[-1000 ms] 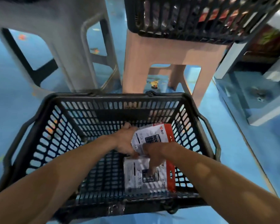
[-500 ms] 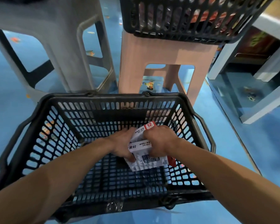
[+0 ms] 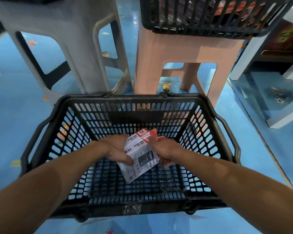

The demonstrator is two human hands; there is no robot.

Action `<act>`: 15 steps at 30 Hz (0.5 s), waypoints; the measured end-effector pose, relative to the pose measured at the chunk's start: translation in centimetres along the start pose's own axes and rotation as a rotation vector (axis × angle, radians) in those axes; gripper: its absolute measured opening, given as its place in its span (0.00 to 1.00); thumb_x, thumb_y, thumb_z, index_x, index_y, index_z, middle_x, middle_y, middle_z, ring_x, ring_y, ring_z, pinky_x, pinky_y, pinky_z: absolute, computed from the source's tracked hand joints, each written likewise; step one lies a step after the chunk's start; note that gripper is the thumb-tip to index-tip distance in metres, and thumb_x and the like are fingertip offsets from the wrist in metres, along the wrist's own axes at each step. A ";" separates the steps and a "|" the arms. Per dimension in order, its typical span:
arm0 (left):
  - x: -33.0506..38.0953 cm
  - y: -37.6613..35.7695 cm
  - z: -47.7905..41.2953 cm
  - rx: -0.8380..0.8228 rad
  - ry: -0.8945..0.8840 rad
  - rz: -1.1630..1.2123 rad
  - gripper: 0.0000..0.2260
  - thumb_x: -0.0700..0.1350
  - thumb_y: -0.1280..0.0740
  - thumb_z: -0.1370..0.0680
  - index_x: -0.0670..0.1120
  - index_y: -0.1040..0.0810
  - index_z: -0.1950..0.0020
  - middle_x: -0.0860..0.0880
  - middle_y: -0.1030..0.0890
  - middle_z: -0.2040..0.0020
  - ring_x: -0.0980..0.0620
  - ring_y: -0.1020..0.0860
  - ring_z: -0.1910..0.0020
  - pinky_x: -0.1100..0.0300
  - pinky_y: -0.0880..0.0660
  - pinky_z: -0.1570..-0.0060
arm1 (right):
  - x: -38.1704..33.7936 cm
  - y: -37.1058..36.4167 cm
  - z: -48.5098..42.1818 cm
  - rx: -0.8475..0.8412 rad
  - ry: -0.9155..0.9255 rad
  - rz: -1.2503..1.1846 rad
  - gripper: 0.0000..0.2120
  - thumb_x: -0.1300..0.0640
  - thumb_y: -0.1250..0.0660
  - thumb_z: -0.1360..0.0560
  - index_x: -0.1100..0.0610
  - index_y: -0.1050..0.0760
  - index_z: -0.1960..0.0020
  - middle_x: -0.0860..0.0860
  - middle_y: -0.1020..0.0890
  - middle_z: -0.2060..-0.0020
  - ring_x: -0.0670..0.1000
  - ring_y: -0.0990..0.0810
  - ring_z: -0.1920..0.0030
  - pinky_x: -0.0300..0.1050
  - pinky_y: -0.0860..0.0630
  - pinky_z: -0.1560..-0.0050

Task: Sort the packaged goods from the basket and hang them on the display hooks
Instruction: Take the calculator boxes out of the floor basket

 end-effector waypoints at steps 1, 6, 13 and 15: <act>0.3 0.0 0.2 -0.016 -0.011 0.015 0.35 0.66 0.22 0.36 0.55 0.34 0.39 0.56 0.23 0.48 0.55 0.22 0.50 0.55 0.22 0.49 | 0.0 -0.5 -0.2 -0.044 -0.039 -0.169 0.37 0.28 0.49 0.21 0.58 0.28 0.31 0.62 0.17 0.43 0.61 0.13 0.56 0.57 0.14 0.54; 2.9 -0.5 0.4 -0.200 -0.174 0.241 0.25 0.54 0.19 0.30 0.55 0.26 0.39 0.57 0.19 0.44 0.54 0.20 0.43 0.61 0.24 0.42 | -0.6 -3.2 -0.3 -0.277 -0.162 -0.503 0.31 0.28 0.33 0.27 0.54 0.22 0.41 0.53 0.16 0.48 0.59 0.19 0.43 0.60 0.22 0.40; 2.0 -1.9 -0.9 -0.420 0.006 0.524 0.21 0.39 0.28 0.28 0.52 0.26 0.39 0.50 0.16 0.45 0.52 0.21 0.50 0.58 0.24 0.53 | 1.1 -4.2 -0.4 -0.037 -0.210 -0.497 0.36 0.39 0.16 0.44 0.57 0.21 0.45 0.53 0.12 0.63 0.54 0.12 0.61 0.56 0.16 0.53; 2.1 -2.1 -1.2 -0.427 0.035 0.542 0.22 0.37 0.31 0.28 0.54 0.26 0.37 0.52 0.14 0.44 0.52 0.21 0.49 0.59 0.24 0.51 | 0.7 -4.3 -0.2 -0.008 -0.201 -0.488 0.47 0.37 0.17 0.55 0.56 0.24 0.41 0.52 0.12 0.63 0.53 0.13 0.65 0.53 0.16 0.59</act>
Point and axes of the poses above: each hand's wrist, its own z-axis away from the middle knuckle, its own y-axis out of the back of the hand, x = y × z, the point moved 2 cm from there along -z, towards the middle knuckle
